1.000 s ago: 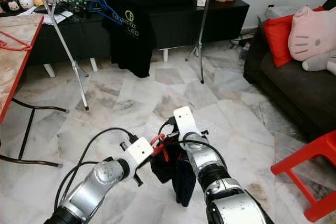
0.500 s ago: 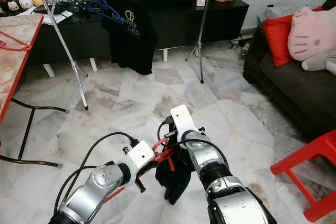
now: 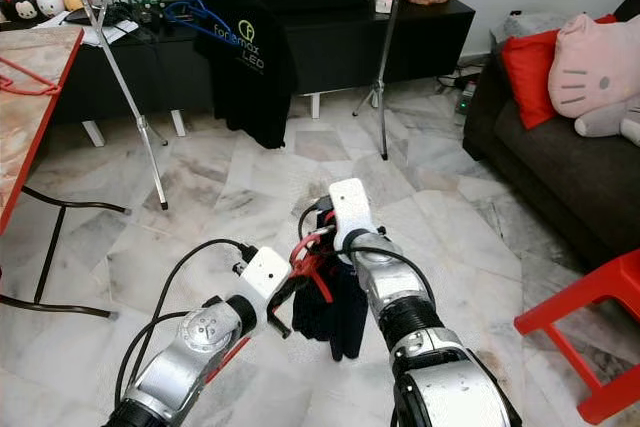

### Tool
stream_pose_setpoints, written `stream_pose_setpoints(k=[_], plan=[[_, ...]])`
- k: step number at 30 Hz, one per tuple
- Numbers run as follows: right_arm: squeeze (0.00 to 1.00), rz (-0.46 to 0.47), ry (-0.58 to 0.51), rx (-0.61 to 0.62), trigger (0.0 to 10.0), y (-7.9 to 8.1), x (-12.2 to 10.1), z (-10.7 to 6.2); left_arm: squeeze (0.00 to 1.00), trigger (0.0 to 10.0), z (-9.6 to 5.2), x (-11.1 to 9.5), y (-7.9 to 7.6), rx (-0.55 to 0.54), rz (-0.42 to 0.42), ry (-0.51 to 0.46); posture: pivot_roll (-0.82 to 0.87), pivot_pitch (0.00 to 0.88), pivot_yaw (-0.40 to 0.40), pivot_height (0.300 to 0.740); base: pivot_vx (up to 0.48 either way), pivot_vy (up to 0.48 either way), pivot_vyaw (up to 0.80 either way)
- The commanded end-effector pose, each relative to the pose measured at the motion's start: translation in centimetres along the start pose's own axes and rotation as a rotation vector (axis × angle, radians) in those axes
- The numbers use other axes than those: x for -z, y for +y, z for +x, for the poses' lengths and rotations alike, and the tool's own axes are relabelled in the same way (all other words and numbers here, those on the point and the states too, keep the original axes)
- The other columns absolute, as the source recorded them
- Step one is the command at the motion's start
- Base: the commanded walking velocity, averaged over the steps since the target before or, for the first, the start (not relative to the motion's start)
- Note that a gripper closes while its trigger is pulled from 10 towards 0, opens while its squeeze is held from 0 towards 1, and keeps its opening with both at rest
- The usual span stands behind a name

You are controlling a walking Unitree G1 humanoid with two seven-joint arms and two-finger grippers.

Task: Hang hanger

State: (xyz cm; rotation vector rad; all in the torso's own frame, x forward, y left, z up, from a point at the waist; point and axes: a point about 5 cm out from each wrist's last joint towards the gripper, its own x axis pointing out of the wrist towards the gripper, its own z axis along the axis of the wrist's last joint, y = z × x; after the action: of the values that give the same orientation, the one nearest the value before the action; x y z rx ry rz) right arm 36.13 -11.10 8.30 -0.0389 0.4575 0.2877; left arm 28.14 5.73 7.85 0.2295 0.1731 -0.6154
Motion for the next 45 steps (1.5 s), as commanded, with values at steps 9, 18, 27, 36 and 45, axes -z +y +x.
stream_pose_setpoints(k=[9,18,27,36,45], plan=[[0.0,-0.075,0.0,-0.21,10.0,1.2,0.1,-0.6,0.0,10.0,0.4,-0.9,1.1,-0.051,-0.049,-0.073,-0.01,0.0,-0.08,0.74,0.0,0.0,0.0],[0.0,-0.29,-0.031,-0.198,10.0,-0.4,-1.3,-0.8,0.0,10.0,0.4,-0.1,-0.4,0.058,-0.066,-0.043,-0.01,0.0,-0.08,0.74,0.0,0.0,0.0],[0.0,-0.522,-0.015,0.016,10.0,-4.6,-3.2,-1.2,0.0,10.0,0.0,1.1,-0.4,0.097,0.002,0.03,-0.01,0.0,-0.077,0.74,0.0,0.0,0.0],[0.0,-0.622,0.022,0.089,10.0,-6.4,-3.1,-1.6,0.0,10.0,-0.8,2.8,-0.7,0.176,0.097,0.132,-0.01,0.0,-0.076,0.74,0.0,0.0,0.0],[0.0,-0.66,0.045,0.109,10.0,-6.7,-2.6,-1.5,0.0,10.0,-1.5,3.2,-0.4,0.244,0.157,0.178,-0.01,0.0,-0.075,0.74,0.0,0.0,0.0]])
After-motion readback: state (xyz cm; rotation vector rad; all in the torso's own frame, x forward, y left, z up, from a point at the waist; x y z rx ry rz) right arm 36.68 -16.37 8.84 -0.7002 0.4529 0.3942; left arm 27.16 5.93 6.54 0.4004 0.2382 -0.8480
